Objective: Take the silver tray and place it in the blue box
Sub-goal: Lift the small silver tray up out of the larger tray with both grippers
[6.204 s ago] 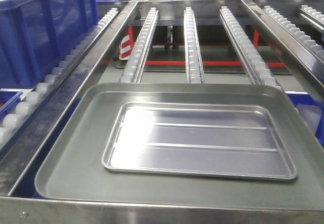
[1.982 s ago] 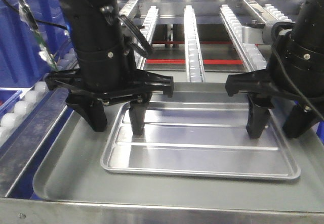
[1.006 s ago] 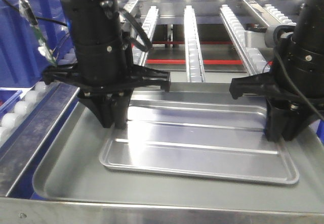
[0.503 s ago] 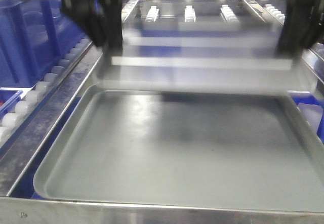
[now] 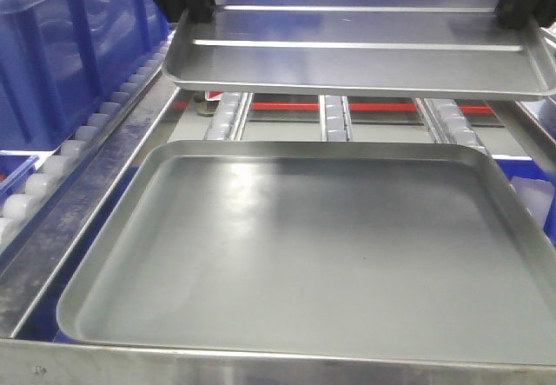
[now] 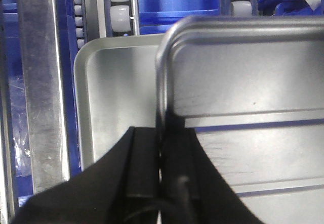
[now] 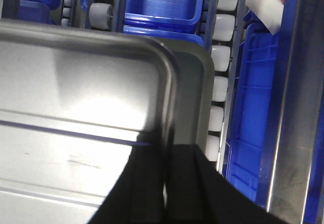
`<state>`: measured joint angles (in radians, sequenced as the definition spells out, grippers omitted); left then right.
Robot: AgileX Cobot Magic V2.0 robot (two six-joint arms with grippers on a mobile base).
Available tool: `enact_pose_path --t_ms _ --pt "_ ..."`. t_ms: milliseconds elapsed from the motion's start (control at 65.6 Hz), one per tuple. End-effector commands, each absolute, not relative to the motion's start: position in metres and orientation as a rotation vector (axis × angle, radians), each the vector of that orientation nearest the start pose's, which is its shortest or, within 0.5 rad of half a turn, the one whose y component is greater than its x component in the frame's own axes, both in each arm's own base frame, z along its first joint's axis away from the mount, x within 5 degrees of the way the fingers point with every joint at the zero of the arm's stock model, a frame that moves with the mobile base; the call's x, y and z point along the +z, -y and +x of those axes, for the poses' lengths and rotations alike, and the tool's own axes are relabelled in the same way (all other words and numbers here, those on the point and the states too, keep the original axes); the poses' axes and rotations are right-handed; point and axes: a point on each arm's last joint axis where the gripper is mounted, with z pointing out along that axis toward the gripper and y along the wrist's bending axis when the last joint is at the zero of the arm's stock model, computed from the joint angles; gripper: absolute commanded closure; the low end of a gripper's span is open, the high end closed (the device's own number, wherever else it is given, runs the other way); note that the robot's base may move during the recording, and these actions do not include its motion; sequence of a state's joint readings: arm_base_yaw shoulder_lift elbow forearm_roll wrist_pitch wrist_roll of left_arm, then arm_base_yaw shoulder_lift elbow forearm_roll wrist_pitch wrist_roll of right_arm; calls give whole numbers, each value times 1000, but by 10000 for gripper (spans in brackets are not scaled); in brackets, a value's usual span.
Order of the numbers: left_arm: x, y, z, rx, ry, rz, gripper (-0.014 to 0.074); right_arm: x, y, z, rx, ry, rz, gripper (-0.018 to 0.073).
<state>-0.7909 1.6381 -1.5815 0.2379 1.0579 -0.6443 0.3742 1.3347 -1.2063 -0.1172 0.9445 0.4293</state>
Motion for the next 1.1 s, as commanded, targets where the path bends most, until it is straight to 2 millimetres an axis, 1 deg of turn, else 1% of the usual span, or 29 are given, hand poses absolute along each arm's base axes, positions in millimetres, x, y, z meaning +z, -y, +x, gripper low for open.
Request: enact_pose_path --t_ms 0,1082 --pt "387 232 255 -284 -2443 273 694 367 -89 255 177 -2431 -13 501" --pt "385 232 256 -276 -2455 273 694 367 -89 255 176 -2433 -12 501"
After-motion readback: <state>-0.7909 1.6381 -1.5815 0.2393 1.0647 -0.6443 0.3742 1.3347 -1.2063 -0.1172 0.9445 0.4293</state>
